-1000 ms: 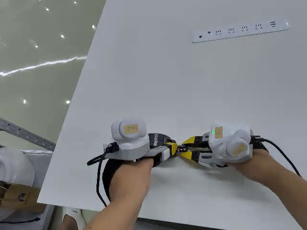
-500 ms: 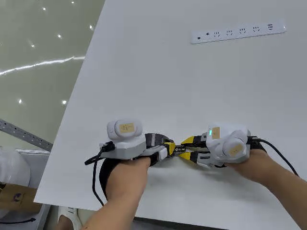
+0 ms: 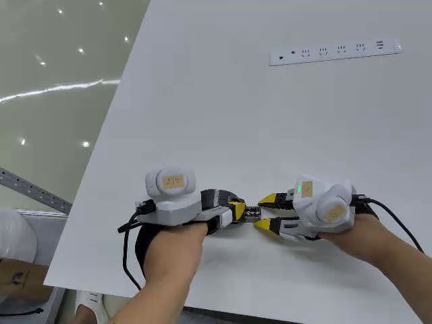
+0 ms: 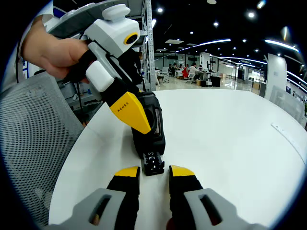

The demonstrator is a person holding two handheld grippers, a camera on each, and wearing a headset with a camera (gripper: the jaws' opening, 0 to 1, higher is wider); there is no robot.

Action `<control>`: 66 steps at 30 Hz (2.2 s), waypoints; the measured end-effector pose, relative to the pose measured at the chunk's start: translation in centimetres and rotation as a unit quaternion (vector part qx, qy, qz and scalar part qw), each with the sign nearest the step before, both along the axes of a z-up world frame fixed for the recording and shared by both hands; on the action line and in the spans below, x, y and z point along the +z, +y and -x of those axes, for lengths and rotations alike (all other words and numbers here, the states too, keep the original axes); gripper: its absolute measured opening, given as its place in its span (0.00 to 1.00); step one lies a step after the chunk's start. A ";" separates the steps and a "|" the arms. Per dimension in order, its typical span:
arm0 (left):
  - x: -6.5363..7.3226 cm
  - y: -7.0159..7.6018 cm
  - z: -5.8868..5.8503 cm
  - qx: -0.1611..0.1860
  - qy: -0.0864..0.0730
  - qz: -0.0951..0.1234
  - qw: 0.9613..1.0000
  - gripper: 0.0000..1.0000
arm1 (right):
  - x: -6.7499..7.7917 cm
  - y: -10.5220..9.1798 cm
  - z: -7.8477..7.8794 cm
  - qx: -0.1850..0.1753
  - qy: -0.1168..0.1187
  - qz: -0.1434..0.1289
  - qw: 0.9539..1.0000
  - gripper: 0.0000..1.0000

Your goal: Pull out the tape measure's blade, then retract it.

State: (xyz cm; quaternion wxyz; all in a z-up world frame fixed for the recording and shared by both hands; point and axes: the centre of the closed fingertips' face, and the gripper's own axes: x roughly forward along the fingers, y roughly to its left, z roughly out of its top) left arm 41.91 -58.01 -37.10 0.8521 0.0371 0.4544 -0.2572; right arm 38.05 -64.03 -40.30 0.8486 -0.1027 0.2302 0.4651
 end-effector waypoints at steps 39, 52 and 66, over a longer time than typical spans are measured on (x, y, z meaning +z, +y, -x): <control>2.2 0.5 1.0 -0.089 -0.022 0.059 0.994 0.62 | 4.6 -4.0 2.8 -0.086 0.028 0.020 0.996 0.32; 2.9 2.0 1.0 -0.098 -0.032 0.073 0.992 0.65 | 6.0 -7.6 4.5 -0.132 0.028 0.030 0.990 0.35; 3.7 2.9 2.0 -0.132 -0.054 0.080 0.987 0.74 | 6.7 -10.0 6.6 -0.160 0.036 0.046 0.985 0.42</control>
